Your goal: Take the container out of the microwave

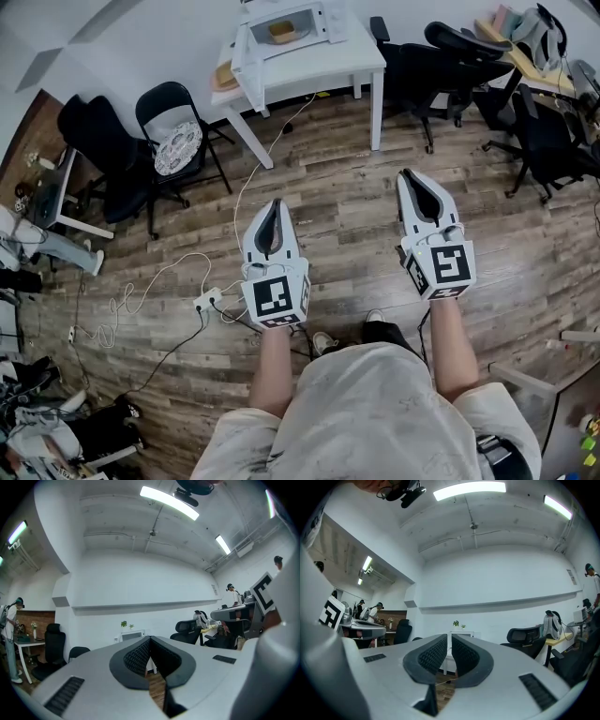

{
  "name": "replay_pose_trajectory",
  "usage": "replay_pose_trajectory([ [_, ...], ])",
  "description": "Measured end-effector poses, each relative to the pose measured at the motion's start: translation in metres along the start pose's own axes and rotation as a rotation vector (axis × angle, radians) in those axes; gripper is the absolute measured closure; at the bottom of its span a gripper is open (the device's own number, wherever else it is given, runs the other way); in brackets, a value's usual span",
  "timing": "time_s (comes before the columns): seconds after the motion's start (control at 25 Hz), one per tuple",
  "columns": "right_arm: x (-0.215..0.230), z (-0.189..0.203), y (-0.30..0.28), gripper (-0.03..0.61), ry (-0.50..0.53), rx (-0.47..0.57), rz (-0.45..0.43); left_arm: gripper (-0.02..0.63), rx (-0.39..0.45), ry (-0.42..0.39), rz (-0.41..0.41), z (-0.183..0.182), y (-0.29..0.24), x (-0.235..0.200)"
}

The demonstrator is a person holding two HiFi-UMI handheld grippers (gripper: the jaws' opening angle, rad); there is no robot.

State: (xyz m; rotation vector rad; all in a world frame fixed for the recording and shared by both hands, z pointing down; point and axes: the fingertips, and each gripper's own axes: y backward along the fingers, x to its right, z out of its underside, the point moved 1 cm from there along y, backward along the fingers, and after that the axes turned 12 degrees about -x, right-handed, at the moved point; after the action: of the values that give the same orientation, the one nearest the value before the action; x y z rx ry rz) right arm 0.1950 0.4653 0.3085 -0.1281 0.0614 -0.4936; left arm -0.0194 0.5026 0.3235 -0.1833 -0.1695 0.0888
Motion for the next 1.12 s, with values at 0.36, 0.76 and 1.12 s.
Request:
replay_pose_trajectory([
  [0.36, 0.017, 0.010, -0.009, 0.402, -0.003, -0.020, -0.006, 0.607, -0.020, -0.009, -0.019, 0.001, -0.013, 0.008],
  [0.76, 0.045, 0.019, -0.008, 0.357, -0.001, -0.026, 0.002, 0.607, -0.032, -0.007, -0.024, 0.003, -0.026, 0.031],
  [1.12, 0.079, 0.033, 0.000, 0.359, -0.017, -0.057, 0.013, 0.607, -0.060, 0.007, -0.012, 0.007, -0.039, 0.059],
])
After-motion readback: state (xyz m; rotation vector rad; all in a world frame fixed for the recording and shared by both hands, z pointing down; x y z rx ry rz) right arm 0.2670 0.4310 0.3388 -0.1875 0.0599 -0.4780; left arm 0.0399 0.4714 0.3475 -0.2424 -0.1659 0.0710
